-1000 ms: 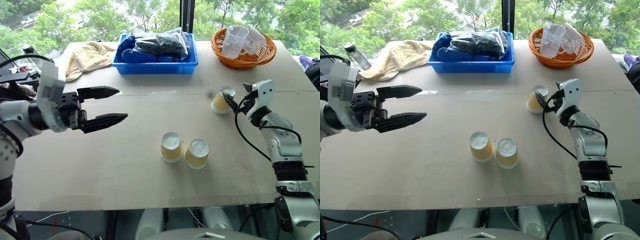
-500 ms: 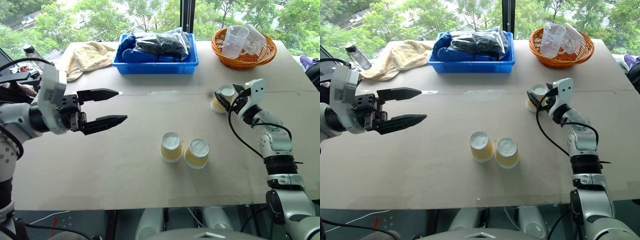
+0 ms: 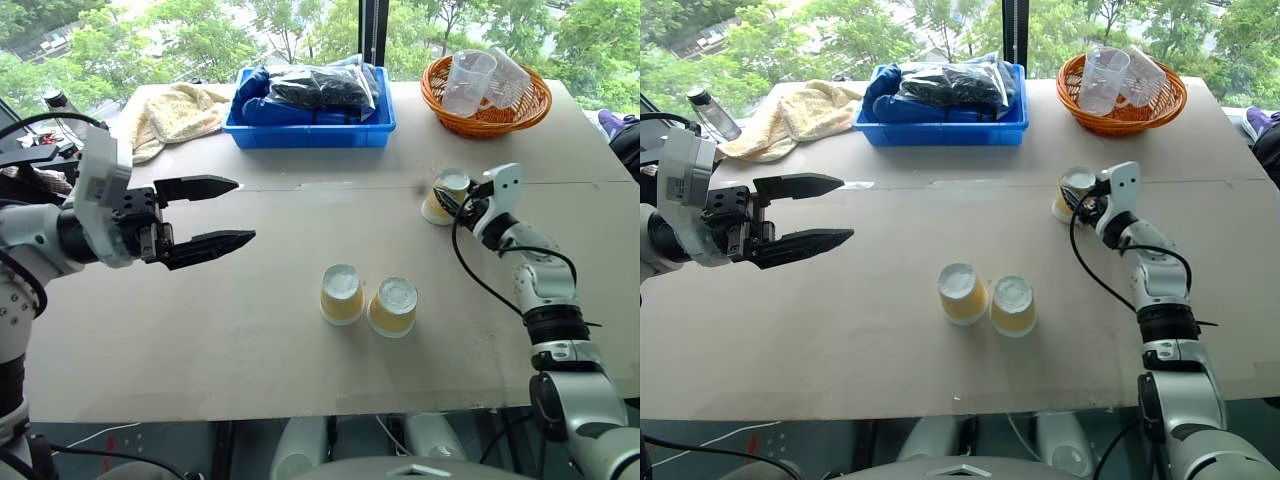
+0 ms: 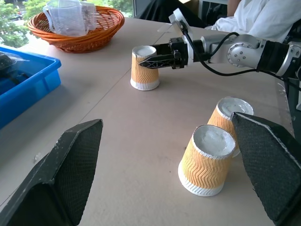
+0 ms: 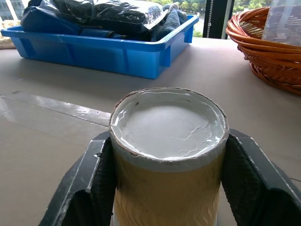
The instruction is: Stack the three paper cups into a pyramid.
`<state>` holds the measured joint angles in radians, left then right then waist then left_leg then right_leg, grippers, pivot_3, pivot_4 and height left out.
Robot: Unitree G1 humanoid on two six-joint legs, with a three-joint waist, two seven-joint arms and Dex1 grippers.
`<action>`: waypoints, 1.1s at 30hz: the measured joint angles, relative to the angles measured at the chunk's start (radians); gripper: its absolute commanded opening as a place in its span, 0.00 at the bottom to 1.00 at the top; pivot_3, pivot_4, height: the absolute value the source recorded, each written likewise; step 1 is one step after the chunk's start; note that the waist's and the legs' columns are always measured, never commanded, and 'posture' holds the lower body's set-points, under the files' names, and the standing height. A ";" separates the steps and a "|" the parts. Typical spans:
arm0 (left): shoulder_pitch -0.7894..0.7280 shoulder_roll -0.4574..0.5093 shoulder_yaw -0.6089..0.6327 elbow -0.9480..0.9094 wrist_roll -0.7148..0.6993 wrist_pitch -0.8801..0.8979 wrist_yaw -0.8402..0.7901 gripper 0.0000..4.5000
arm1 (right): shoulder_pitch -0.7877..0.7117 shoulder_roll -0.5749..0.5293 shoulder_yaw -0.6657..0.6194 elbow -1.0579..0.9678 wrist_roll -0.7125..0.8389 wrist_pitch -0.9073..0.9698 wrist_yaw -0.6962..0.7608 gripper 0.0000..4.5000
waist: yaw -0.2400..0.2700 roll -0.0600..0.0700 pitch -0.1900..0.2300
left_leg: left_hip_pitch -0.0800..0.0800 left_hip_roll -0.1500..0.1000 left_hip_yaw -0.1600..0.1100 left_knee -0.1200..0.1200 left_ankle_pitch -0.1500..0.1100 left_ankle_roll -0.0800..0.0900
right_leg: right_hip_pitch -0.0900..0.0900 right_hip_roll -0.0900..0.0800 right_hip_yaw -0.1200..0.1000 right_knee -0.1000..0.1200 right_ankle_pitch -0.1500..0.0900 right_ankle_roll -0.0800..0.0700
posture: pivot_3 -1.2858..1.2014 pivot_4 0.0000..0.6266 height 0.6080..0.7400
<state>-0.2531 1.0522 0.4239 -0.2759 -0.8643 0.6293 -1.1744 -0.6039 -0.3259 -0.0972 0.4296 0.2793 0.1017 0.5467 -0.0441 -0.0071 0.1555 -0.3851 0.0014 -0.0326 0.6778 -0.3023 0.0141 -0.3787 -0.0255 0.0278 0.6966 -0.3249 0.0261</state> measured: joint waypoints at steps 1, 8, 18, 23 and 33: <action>0.000 0.000 0.000 0.000 0.000 0.000 0.000 1.00 | 0.002 0.000 0.000 -0.009 0.002 0.003 0.006 0.47 | 0.000 0.000 0.000 | 0.000 0.000 0.000 0.000 0.000 0.000 | 0.000 0.000 0.000 0.000 0.000 0.000 | 0.52 0.24 1.00; 0.001 0.000 -0.002 0.000 0.002 -0.003 -0.004 1.00 | 0.117 -0.067 0.004 -0.322 0.162 0.120 0.209 0.47 | 0.004 0.001 0.001 | -0.001 0.000 -0.001 0.000 0.000 0.000 | 0.000 0.000 -0.001 -0.001 0.000 0.000 | 0.52 0.24 1.00; -0.011 0.003 -0.044 0.004 0.019 -0.007 -0.071 1.00 | 0.246 -0.195 0.131 -0.857 0.398 0.405 0.340 0.47 | 0.005 0.001 0.001 | -0.001 0.000 -0.002 0.000 -0.002 0.003 | 0.000 -0.001 -0.002 -0.001 0.000 0.000 | 0.52 0.24 1.00; -0.011 0.025 -0.050 -0.008 0.003 0.006 -0.155 1.00 | 0.274 -0.202 0.202 -0.921 0.387 0.420 0.341 0.47 | 0.005 0.001 0.002 | -0.001 0.000 -0.002 0.000 -0.001 0.003 | 0.000 -0.001 -0.002 -0.001 0.000 0.000 | 0.52 0.24 1.00; -0.008 0.042 -0.055 -0.022 -0.005 0.027 -0.198 1.00 | 0.273 -0.205 0.205 -0.920 0.358 0.402 0.347 0.47 | 0.005 0.001 0.002 | -0.001 0.000 -0.003 0.000 -0.001 0.002 | 0.000 0.000 -0.002 -0.001 0.000 0.000 | 0.52 0.24 1.00</action>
<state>-0.2613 1.0943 0.3689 -0.2978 -0.8688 0.6560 -1.3720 -0.3307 -0.5309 0.1074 -0.4903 0.6374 0.5034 0.8933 -0.0390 -0.0066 0.1571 -0.3857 0.0015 -0.0351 0.6781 -0.3036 0.0164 -0.3785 -0.0260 0.0258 0.6956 -0.3249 0.0261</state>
